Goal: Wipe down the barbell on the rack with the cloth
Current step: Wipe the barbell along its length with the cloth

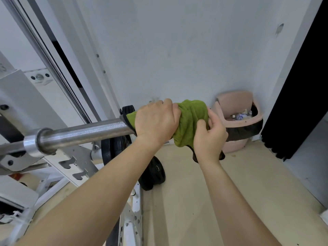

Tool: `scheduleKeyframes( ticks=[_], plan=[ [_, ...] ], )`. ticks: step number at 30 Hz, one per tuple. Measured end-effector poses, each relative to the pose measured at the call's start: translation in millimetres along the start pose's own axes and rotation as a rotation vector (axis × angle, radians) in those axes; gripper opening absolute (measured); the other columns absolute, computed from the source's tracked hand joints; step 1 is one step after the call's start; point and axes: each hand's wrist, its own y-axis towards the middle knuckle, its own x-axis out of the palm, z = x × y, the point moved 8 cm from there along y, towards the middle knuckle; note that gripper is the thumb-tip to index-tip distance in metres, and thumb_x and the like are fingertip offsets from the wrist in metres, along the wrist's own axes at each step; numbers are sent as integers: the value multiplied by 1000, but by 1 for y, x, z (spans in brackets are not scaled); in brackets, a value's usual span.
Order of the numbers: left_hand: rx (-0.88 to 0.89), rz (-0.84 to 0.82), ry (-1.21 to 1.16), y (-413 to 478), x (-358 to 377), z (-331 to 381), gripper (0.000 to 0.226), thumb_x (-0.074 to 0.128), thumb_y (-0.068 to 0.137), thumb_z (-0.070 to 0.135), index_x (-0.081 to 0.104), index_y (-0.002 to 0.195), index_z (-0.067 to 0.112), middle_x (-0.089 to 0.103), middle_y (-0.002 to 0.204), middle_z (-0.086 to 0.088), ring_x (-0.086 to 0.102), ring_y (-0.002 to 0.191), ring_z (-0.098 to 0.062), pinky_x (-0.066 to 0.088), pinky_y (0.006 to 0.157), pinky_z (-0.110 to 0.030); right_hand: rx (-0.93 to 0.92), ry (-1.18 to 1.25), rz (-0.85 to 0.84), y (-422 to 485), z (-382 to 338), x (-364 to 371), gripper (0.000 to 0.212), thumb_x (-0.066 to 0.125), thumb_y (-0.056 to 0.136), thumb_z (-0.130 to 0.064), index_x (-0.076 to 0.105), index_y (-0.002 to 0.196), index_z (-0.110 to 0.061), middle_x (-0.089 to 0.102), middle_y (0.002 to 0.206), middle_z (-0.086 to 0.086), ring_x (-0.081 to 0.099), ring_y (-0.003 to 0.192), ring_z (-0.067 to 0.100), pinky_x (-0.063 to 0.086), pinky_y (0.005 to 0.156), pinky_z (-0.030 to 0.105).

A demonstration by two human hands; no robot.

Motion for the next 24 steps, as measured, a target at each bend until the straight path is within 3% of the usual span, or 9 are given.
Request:
scheduleKeyframes(
  ticks=[2, 4, 7, 10, 13, 16, 19, 21, 24],
  plan=[
    [10, -3, 0, 0, 0, 1, 35, 28, 94, 34, 39, 65, 19, 54, 56, -4, 37, 50, -26, 26, 48, -31, -56, -110, -45, -1, -5, -10, 34, 52, 84, -9, 73, 110, -19, 75, 95, -11, 68, 94, 5, 54, 86, 25],
    [10, -11, 5, -1, 2, 1, 36, 27, 95, 35, 39, 65, 19, 53, 57, -3, 36, 51, -26, 26, 48, -32, -38, 40, -170, 5, -4, -8, 32, 50, 83, -7, 72, 105, -17, 75, 95, -4, 68, 94, 12, 54, 87, 30],
    [9, -12, 21, -1, 2, 0, 34, 28, 95, 35, 38, 67, 19, 54, 58, -4, 34, 53, -25, 24, 50, -33, -15, 153, -299, -2, 5, 16, 51, 52, 83, -12, 56, 133, -7, 63, 129, 12, 58, 121, 20, 45, 107, 45],
    [58, -41, 9, -5, 1, 0, 34, 29, 97, 36, 41, 70, 19, 54, 63, -2, 40, 55, -24, 24, 52, -33, -237, -291, -247, -30, -4, 33, 66, 50, 88, -15, 33, 152, -10, 24, 162, 10, 20, 151, 25, 22, 122, 44],
    [108, -77, 3, -11, -5, -24, 39, 28, 101, 39, 50, 76, 18, 53, 65, 1, 45, 56, -23, 26, 49, -31, -602, -805, -213, -38, -34, 51, 54, 44, 92, -20, 47, 144, -8, 37, 156, 14, 21, 148, 37, 15, 122, 49],
    [16, -134, 48, -23, -15, -78, 42, 25, 102, 39, 49, 75, 18, 52, 63, 3, 49, 55, -23, 30, 47, -31, -752, -1039, -432, -42, -50, 95, 46, 41, 90, -30, 60, 127, -11, 63, 126, 10, 51, 122, 33, 29, 112, 47],
    [-55, -181, 58, -41, -30, -144, 41, 26, 101, 36, 51, 74, 17, 55, 63, 1, 52, 55, -27, 39, 48, -34, -856, -1102, -653, -75, -69, 160, 48, 28, 85, -35, 63, 109, -13, 69, 99, 9, 60, 89, 33, 42, 80, 43],
    [-2, -225, 131, -55, -36, -186, 32, 33, 97, 30, 52, 77, 13, 57, 66, -3, 55, 56, -31, 44, 48, -36, -938, -1105, -772, -106, -78, 203, 50, 21, 87, -39, 60, 108, -16, 68, 99, 6, 61, 85, 31, 38, 68, 39],
    [-4, -243, 239, -65, -42, -223, 33, 32, 94, 27, 51, 73, 12, 55, 63, -5, 51, 54, -31, 41, 49, -36, -1036, -1042, -912, -132, -80, 237, 41, 28, 96, -41, 55, 120, -20, 65, 106, 3, 62, 89, 29, 35, 62, 36]
  ],
)
